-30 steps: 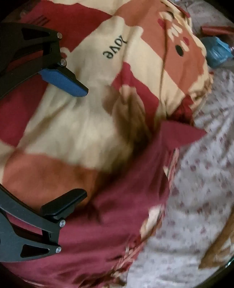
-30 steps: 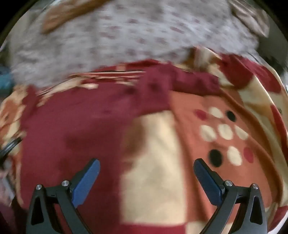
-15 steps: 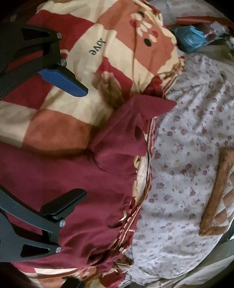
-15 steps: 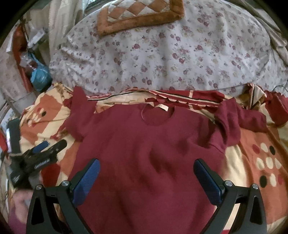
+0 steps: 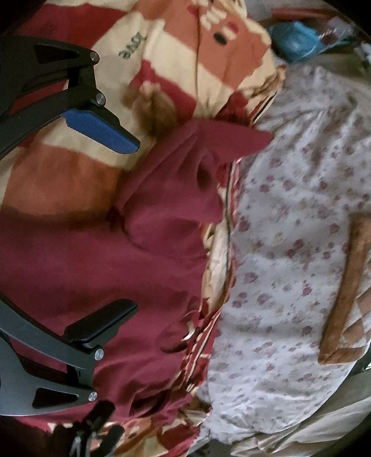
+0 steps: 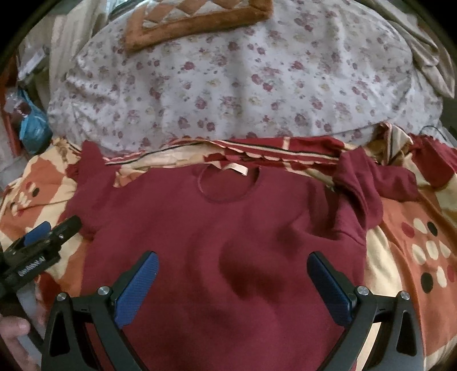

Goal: Fold small clothes

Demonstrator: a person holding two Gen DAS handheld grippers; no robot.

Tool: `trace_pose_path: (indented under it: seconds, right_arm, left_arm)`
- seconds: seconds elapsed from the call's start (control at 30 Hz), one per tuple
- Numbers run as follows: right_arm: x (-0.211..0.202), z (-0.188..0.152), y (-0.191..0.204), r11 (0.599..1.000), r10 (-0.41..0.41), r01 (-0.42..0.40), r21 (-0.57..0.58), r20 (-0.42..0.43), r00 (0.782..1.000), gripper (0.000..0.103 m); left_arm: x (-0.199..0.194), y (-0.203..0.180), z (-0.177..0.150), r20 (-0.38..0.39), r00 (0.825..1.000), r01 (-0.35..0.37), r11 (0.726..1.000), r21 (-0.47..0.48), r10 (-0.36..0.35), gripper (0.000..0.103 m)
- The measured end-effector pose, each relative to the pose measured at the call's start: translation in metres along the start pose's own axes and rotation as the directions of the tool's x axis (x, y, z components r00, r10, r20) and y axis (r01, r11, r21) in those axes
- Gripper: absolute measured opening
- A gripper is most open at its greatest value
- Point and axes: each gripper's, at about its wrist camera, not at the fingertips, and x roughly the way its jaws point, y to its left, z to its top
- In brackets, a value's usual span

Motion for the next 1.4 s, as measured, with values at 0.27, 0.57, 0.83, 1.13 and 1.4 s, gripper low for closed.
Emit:
trace_pose_path:
  seconds: [0.27, 0.57, 0.83, 1.13, 1.4]
  right_arm:
    - [0.024, -0.011, 0.002, 1.000, -0.022, 0.023, 0.012, -0.051, 0.998, 0.103]
    - [0.023, -0.016, 0.004, 0.999, -0.039, 0.038, -0.037, -0.025, 0.999, 0.103]
    - [0.025, -0.021, -0.003, 1.000, -0.007, 0.005, -0.031, -0.038, 0.999, 0.103]
    - [0.031, -0.020, -0.010, 1.000, 0.020, -0.019, 0.018, -0.063, 0.998, 0.103]
    - [0.033, -0.019, -0.005, 1.000, 0.005, -0.005, -0.005, -0.064, 0.998, 0.103]
  left_arm:
    - [0.003, -0.004, -0.004, 0.022, 0.999, -0.031, 0.999, 0.036, 0.030, 0.102]
    - [0.003, -0.017, -0.011, 0.024, 1.000, 0.002, 0.998, 0.064, -0.004, 0.102]
    - [0.011, -0.026, -0.017, 0.002, 1.000, 0.001, 0.996, 0.088, -0.001, 0.102]
    - [0.009, -0.022, -0.014, 0.022, 1.000, -0.004, 0.997, 0.081, 0.003, 0.102]
    - [0.012, -0.019, -0.013, 0.018, 1.000, -0.019, 0.997, 0.075, 0.017, 0.102]
